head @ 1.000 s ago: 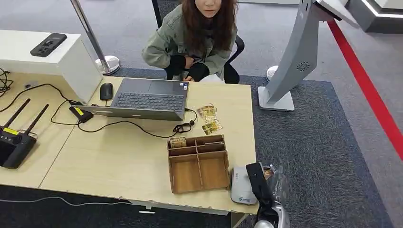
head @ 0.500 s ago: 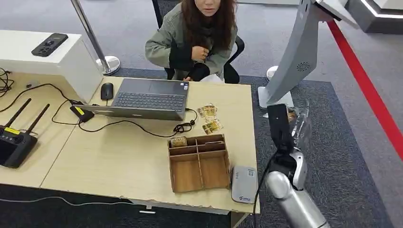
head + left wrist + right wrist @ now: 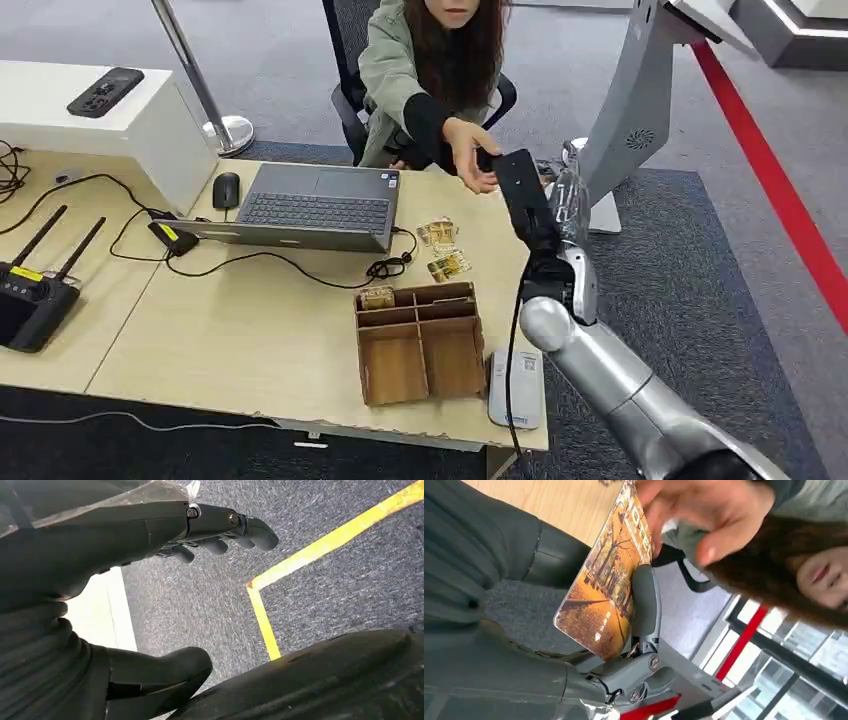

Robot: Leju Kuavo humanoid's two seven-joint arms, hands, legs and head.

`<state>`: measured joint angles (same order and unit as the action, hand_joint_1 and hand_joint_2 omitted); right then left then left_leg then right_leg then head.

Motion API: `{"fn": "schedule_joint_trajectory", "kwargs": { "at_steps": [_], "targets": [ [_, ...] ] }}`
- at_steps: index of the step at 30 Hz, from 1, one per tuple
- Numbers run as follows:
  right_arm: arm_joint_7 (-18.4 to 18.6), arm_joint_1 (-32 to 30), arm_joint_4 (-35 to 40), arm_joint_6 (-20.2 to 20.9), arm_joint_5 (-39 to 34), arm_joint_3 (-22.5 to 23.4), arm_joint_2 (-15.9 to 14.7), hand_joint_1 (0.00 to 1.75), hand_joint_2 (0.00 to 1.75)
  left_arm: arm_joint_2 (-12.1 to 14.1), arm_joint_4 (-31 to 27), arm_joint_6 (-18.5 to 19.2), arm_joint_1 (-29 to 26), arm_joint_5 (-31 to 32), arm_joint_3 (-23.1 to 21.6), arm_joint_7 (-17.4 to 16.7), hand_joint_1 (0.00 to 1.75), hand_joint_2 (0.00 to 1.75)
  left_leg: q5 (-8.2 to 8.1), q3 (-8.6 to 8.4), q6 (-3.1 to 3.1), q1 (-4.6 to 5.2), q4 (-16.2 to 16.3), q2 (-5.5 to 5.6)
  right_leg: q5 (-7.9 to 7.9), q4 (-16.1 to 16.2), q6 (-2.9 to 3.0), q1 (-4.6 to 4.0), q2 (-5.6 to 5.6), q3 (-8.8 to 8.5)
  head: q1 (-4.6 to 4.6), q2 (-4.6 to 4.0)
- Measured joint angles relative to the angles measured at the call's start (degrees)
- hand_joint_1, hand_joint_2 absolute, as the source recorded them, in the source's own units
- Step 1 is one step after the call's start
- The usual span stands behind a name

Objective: Pass the card to the sensor for recognition and then transmit it.

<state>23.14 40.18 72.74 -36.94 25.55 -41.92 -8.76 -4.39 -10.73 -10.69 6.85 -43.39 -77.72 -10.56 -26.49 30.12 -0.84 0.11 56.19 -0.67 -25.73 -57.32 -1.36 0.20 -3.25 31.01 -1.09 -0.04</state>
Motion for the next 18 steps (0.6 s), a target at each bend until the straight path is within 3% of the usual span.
{"fn": "schedule_joint_trajectory", "kwargs": {
  "at_steps": [7, 12, 13, 14, 18],
  "targets": [
    [-7.65, 4.74, -10.86, -0.26, -11.3, -3.87, 4.63, 1.75, 1.75, -0.09, 0.26, 0.42, 0.21, 0.15, -0.72, 0.0, 0.0, 1.75, 0.01, 0.02, 0.01, 0.0, 0.0, -0.01, 0.01, -0.02, 0.01, 0.0, 0.01, 0.08, 0.02, 0.0],
    [-10.31, 6.35, -16.78, -0.63, -14.79, -5.57, 7.54, 1.75, 1.75, -0.09, 0.33, 0.59, 0.25, 0.13, -0.85, 0.0, 0.0, 1.75, 0.04, 0.11, 0.01, 0.0, 0.0, 0.05, 0.01, -0.02, 0.01, 0.0, -0.03, 0.16, 0.02, 0.0],
    [-10.62, 6.53, -17.35, -0.68, -15.1, -5.77, 7.82, 1.41, 1.75, -0.09, 0.33, 0.61, 0.25, 0.11, -0.85, 0.0, 0.0, 1.75, 0.05, 0.13, 0.0, 0.0, 0.0, 0.07, 0.01, -0.02, 0.01, 0.0, -0.06, 0.17, 0.02, 0.0],
    [-11.1, 6.74, -18.16, -0.7, -15.6, -6.1, 8.26, 0.07, 1.75, -0.09, 0.33, 0.66, 0.26, 0.07, -0.9, 0.0, 0.0, 1.75, 0.05, 0.13, 0.0, 0.0, 0.0, 0.09, 0.01, -0.02, 0.01, 0.0, -0.08, 0.17, 0.0, 0.0],
    [-12.33, 6.94, -20.19, -0.83, -17.35, -6.64, 9.38, 0.0, 1.75, -0.09, 0.35, 0.66, 0.27, -0.04, -0.92, 0.0, 0.0, 1.75, 0.04, 0.15, 0.0, 0.02, 0.0, 0.07, 0.01, -0.01, 0.01, 0.0, -0.08, 0.2, 0.02, 0.0]
  ]
}}
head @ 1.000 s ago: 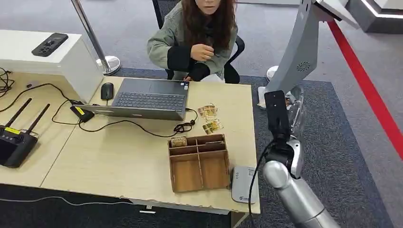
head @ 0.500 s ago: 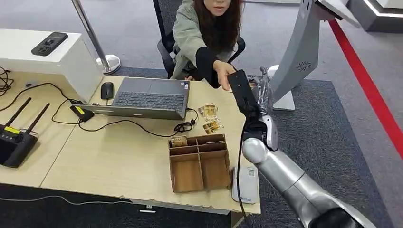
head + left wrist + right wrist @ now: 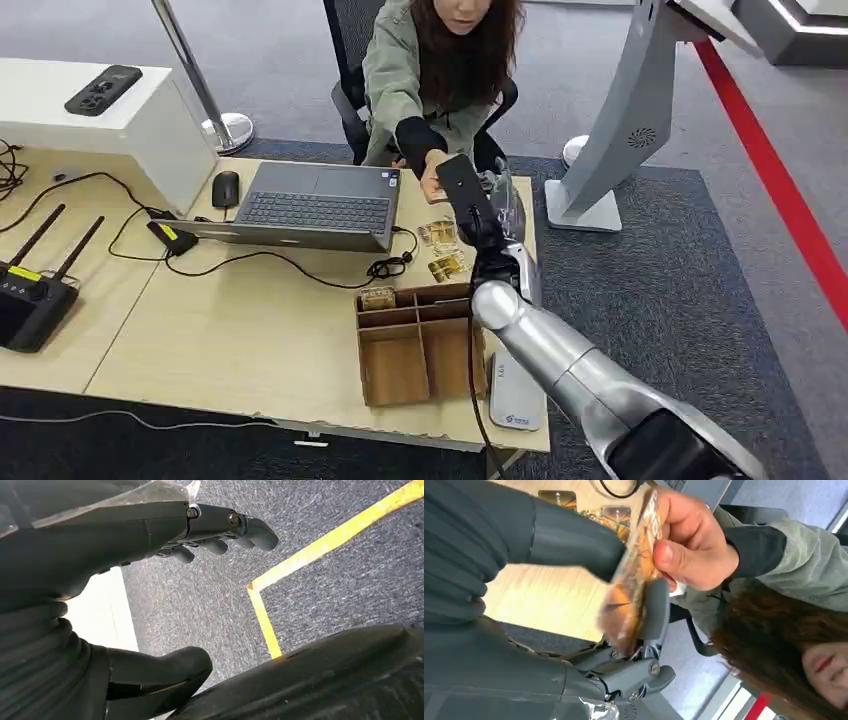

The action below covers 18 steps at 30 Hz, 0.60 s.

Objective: Pass the card to the sensor for recognition and then transmit it.

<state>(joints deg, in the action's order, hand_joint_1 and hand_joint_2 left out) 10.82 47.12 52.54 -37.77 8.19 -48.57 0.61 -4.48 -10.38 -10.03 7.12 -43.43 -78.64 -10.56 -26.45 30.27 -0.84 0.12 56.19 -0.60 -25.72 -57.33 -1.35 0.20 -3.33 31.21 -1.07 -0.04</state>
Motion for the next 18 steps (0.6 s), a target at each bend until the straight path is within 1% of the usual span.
{"fn": "schedule_joint_trajectory", "kwargs": {
  "at_steps": [4, 6, 9, 10, 12, 13, 14, 15, 16, 17, 18],
  "targets": [
    [-3.04, 0.08, -0.87, 0.0, -3.59, -0.13, 0.55, 0.0, 1.75, 0.0, 0.17, 0.0, 0.0, -0.42, -0.04, 0.18, 0.0, 1.75, 0.0, 0.02, 0.0, 0.03, 0.0, -0.01, 0.0, 0.01, 0.0, 0.02, 0.0, 0.03, 0.0, 0.0],
    [-4.0, 0.08, -0.57, -0.02, -4.04, -0.2, 0.48, 0.0, 1.75, 0.0, 0.22, -0.04, -0.03, -0.79, -0.04, 0.37, 0.0, 1.75, 0.0, -0.01, 0.0, 0.04, 0.0, -0.02, 0.01, 0.01, 0.0, 0.02, 0.0, 0.04, 0.0, 0.0],
    [-1.08, -0.46, 2.97, -0.02, 0.19, -0.31, -0.83, 0.0, 1.75, 0.0, 0.33, -0.29, -0.18, -1.57, -0.02, 0.92, 0.0, 1.75, 0.02, -0.05, 0.0, 0.04, 0.01, -0.04, 0.03, 0.02, 0.01, 0.03, 0.01, 0.06, -0.02, 0.0],
    [1.21, -0.68, 4.86, -0.02, 3.6, -0.44, -1.67, 0.0, 1.75, 0.0, 0.33, -0.39, -0.25, -1.86, -0.02, 1.14, 0.0, 1.75, 0.02, -0.05, -0.01, 0.05, 0.03, -0.03, 0.06, 0.02, -0.02, 0.03, 0.01, 0.06, 0.0, 0.0],
    [7.4, -1.13, 8.8, 0.15, 12.17, -0.77, -3.79, 0.0, 1.75, 0.0, 0.37, -0.55, -0.38, -2.38, 0.02, 1.42, 0.0, 1.75, 0.02, -0.06, -0.01, 0.05, 0.03, -0.03, 0.07, 0.02, -0.03, 0.04, 0.01, 0.04, -0.02, 0.0],
    [10.84, -1.4, 10.76, 0.99, 17.09, -0.92, -5.17, 0.0, 1.75, 0.0, 0.39, -0.57, -0.4, -2.56, 0.02, 1.53, 0.0, 1.75, 0.02, -0.07, -0.01, 0.06, 0.04, -0.03, 0.07, 0.03, -0.03, 0.04, 0.01, 0.04, 0.0, 0.0],
    [15.19, -1.91, 13.32, 2.8, 23.35, -1.05, -7.09, 0.0, 1.75, 0.0, 0.42, -0.57, -0.43, -2.71, 0.02, 1.53, 0.0, 1.75, 0.02, -0.09, -0.01, 0.07, 0.04, -0.04, 0.07, 0.04, -0.04, 0.05, 0.02, 0.03, -0.04, 0.0],
    [18.55, -2.4, 16.21, 5.78, 29.26, -1.18, -8.82, 0.0, 1.75, 0.0, 0.42, -0.55, -0.44, -2.8, 0.02, 1.51, 0.0, 1.75, 0.02, -0.11, -0.02, 0.07, 0.04, -0.03, 0.07, 0.05, -0.04, 0.07, 0.02, 0.03, 0.02, 0.0],
    [21.59, -3.05, 18.79, 8.47, 33.04, -1.29, -10.8, 0.0, 1.75, 0.0, 0.42, -0.55, -0.45, -2.84, 0.02, 1.49, 0.0, 1.75, 0.01, -0.11, -0.02, 0.08, 0.05, -0.04, 0.07, 0.06, -0.04, 0.07, 0.02, 0.0, -0.04, 0.0],
    [23.59, -3.79, 20.67, 10.76, 35.33, -1.36, -12.34, 0.0, 1.75, 0.0, 0.42, -0.57, -0.45, -2.88, 0.04, 1.44, 0.0, 1.75, 0.0, -0.13, -0.03, 0.08, 0.05, -0.03, 0.07, 0.08, -0.04, 0.08, 0.02, -0.01, 0.0, 0.0],
    [24.41, -4.74, 23.05, 12.87, 36.85, -1.4, -14.22, 0.0, 1.75, 0.0, 0.44, -0.63, -0.45, -2.86, 0.04, 1.31, 0.0, 1.75, -0.01, -0.13, -0.05, 0.1, 0.05, -0.03, 0.07, 0.08, -0.04, 0.1, 0.02, -0.01, -0.02, 0.0]
  ]
}}
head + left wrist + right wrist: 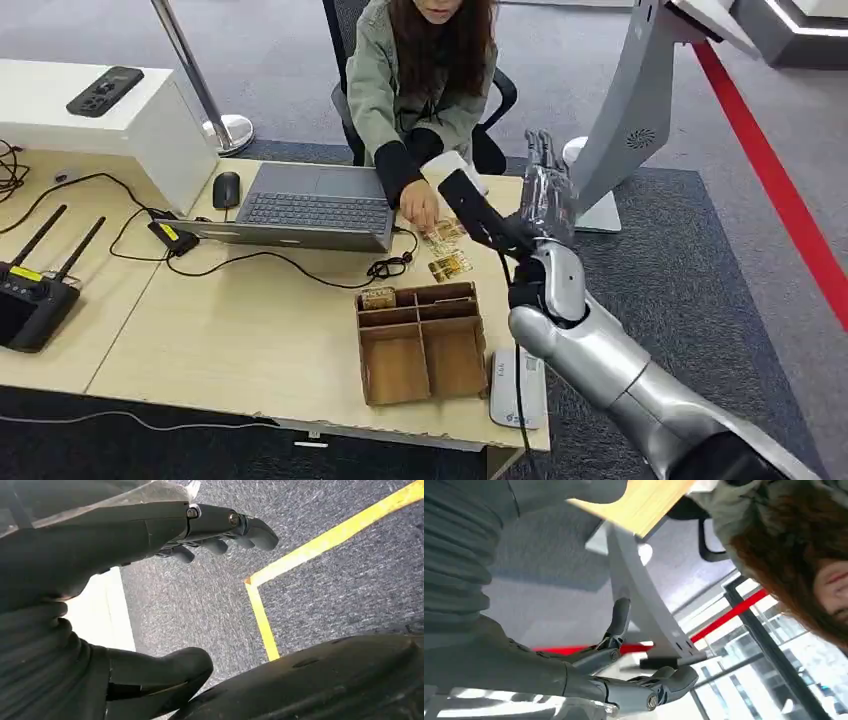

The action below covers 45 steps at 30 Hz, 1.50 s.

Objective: Pass the card to the sensor for recognition and then transmit it.

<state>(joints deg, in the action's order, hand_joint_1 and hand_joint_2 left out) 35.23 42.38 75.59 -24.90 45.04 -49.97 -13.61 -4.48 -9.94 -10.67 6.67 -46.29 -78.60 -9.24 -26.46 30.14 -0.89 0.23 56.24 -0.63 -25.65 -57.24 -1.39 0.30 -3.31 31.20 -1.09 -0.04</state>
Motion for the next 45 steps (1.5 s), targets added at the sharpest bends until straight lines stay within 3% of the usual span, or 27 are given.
{"fn": "schedule_joint_trajectory", "kwargs": {
  "at_steps": [6, 9, 10, 12, 13, 14, 15, 18, 30, 45],
  "targets": [
    [0.48, -4.79, 12.13, 8.11, 2.78, -0.28, -9.07, 0.05, 1.75, 0.0, -0.02, -0.22, 0.02, 0.18, 0.0, -0.31, 0.0, 1.75, -0.02, 0.03, -0.03, 0.04, 0.0, -0.03, 0.02, 0.0, -0.04, 0.05, 0.07, 0.02, 0.0, 0.0],
    [0.48, -6.13, 16.56, 13.11, 3.87, -0.81, -12.43, 0.45, 1.75, -0.02, -0.02, -0.55, 0.02, 0.15, 0.0, -0.39, 0.0, 1.75, -0.02, 0.03, -0.03, 0.04, 0.0, -0.03, 0.03, 0.0, -0.05, 0.05, 0.07, 0.03, 0.02, 0.0],
    [0.48, -6.74, 18.27, 14.55, 3.85, -1.23, -13.43, 0.47, 1.75, -0.04, -0.02, -0.72, 0.03, 0.13, 0.0, -0.46, 0.0, 1.75, -0.01, 0.03, -0.03, 0.04, 0.0, -0.02, 0.03, 0.0, -0.05, 0.05, 0.07, 0.02, 0.02, 0.0],
    [0.46, -7.72, 20.4, 15.87, 3.81, -1.81, -15.24, 0.75, 1.75, -0.09, -0.02, -1.29, 0.02, 0.24, 0.0, -1.24, 0.0, 1.75, -0.01, 0.05, -0.03, 0.03, -0.01, -0.02, 0.03, 0.0, -0.06, 0.05, 0.06, 0.01, 0.02, 0.0],
    [0.48, -8.19, 21.28, 16.31, 3.72, -2.08, -16.12, 0.79, 1.75, -0.15, -0.02, -2.17, 0.06, 0.81, -0.04, -2.89, 0.0, 1.75, -0.01, 0.04, -0.03, 0.03, -0.01, -0.01, 0.04, 0.0, -0.06, 0.04, 0.06, 0.01, 0.0, 0.0],
    [0.46, -8.68, 22.33, 16.71, 3.35, -2.38, -16.93, 1.15, 1.75, -0.31, -0.09, -3.04, 0.09, 1.47, -0.2, -4.6, 0.0, 1.75, -0.01, 0.05, -0.03, 0.03, -0.01, -0.02, 0.04, 0.0, -0.06, 0.04, 0.07, 0.01, 0.0, 0.0],
    [0.46, -9.08, 23.09, 17.01, 2.97, -2.67, -17.72, 1.29, 1.75, -0.42, -0.13, -3.59, 0.13, 1.82, -0.39, -5.78, 0.0, 1.75, -0.01, 0.06, -0.03, 0.02, -0.01, -0.02, 0.04, 0.0, -0.07, 0.03, 0.07, 0.0, -0.02, 0.0],
    [0.16, -10.02, 24.6, 17.41, 1.91, -3.43, -19.27, 1.43, 1.75, -0.48, -0.2, -4.26, 0.19, 2.3, -0.81, -6.73, 0.0, 1.75, -0.01, 0.07, -0.03, 0.03, -0.01, -0.03, 0.05, 0.0, -0.07, 0.04, 0.07, 0.0, 0.0, 0.0],
    [-2.25, -10.28, 26.39, 20.49, -2.03, -6.58, -19.86, 1.45, 1.75, -0.77, -0.26, -5.01, 0.34, 2.89, -1.46, -6.6, 0.0, 1.75, -0.01, 0.08, -0.02, 0.01, -0.01, -0.02, 0.05, -0.01, -0.08, 0.02, 0.07, -0.01, 0.0, 0.0],
    [-2.34, -10.06, 26.94, 20.66, -2.53, -8.55, -19.86, 1.45, 1.75, -0.79, -0.26, -5.01, 0.35, 2.89, -1.79, -6.6, 0.0, 1.75, -0.01, 0.09, -0.03, 0.01, -0.01, -0.02, 0.05, -0.01, -0.08, 0.03, 0.06, 0.0, 0.0, 0.0]
  ]
}}
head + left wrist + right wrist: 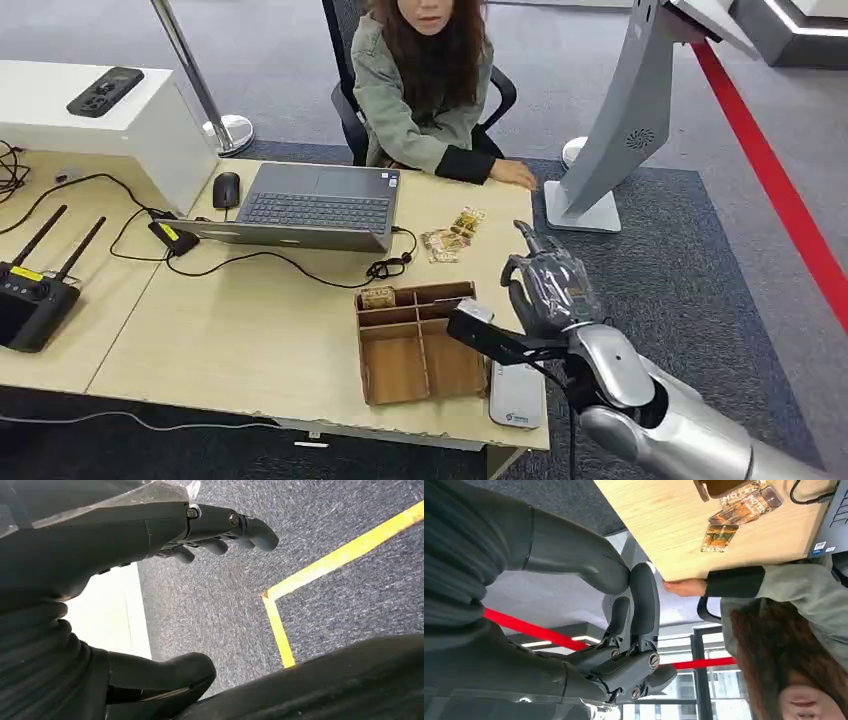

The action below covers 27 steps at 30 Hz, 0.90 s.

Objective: Pass the card to the sensor for recognition and then transmit it.

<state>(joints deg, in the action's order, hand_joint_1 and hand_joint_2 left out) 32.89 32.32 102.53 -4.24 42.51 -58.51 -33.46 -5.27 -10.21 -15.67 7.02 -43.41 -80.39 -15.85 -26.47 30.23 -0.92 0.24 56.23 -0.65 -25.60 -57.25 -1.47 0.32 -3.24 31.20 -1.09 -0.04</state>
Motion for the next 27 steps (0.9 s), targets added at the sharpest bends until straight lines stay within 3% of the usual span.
{"fn": "schedule_joint_trajectory", "kwargs": {
  "at_steps": [2, 4, 8, 10, 20, 27],
  "targets": [
    [0.0, 0.01, 0.04, 0.0, -0.02, -0.02, 0.0, 1.33, 1.75, 0.0, -0.02, 0.0, 0.0, 0.0, 0.0, 0.02, 0.0, 1.75, 0.0, 0.0, 0.0, 0.0, 0.0, 0.0, 0.0, 0.0, 0.0, 0.0, 0.0, 0.0, 0.0, 0.0],
    [-0.07, 0.01, 0.2, 0.13, -0.33, -0.09, 0.0, 1.08, 1.75, 0.0, -0.02, 0.0, 0.0, 0.02, -0.02, 0.02, 0.0, 1.75, 0.0, 0.0, 0.0, 0.0, 0.0, 0.0, 0.0, 0.0, 0.0, 0.0, 0.0, 0.0, 0.0, 0.0],
    [-0.72, 0.14, 0.2, 0.74, -1.09, -0.78, 0.24, 0.26, 1.75, 0.0, -0.02, 0.11, 0.0, 0.02, -0.04, 0.17, 0.0, 1.75, 0.0, 0.02, 0.0, 0.0, 0.0, 0.0, 0.0, 0.0, 0.0, 0.0, 0.0, 0.0, 0.0, 0.0],
    [-0.79, 0.2, 0.17, 0.98, -1.2, -1.16, 0.5, 0.02, 1.75, -0.02, -0.02, 0.24, 0.0, 0.15, -0.07, 0.2, 0.0, 1.75, 0.0, 0.03, 0.0, -0.01, 0.0, 0.01, 0.0, 0.0, 0.0, 0.0, 0.0, 0.0, 0.0, 0.0],
    [-0.9, 0.32, -0.11, -1.22, 1.97, -1.97, 1.81, 0.0, 1.75, -0.26, -0.02, 2.1, 0.12, 0.2, -0.5, -3.26, 0.0, 1.75, 0.0, 0.02, 0.0, 0.0, 0.0, 0.01, 0.0, 0.0, 0.0, 0.0, 0.0, 0.01, 0.0, 0.0],
    [1.68, -1.02, 0.53, 0.15, 7.24, -2.27, 1.64, 0.0, 1.75, -0.2, -0.02, 3.87, 0.54, -4.13, -0.42, -13.43, 0.0, 1.75, 0.0, 0.01, 0.0, -0.01, 0.0, 0.0, -0.01, 0.0, -0.01, 0.0, -0.03, -0.01, 0.0, 0.0]
  ]
}}
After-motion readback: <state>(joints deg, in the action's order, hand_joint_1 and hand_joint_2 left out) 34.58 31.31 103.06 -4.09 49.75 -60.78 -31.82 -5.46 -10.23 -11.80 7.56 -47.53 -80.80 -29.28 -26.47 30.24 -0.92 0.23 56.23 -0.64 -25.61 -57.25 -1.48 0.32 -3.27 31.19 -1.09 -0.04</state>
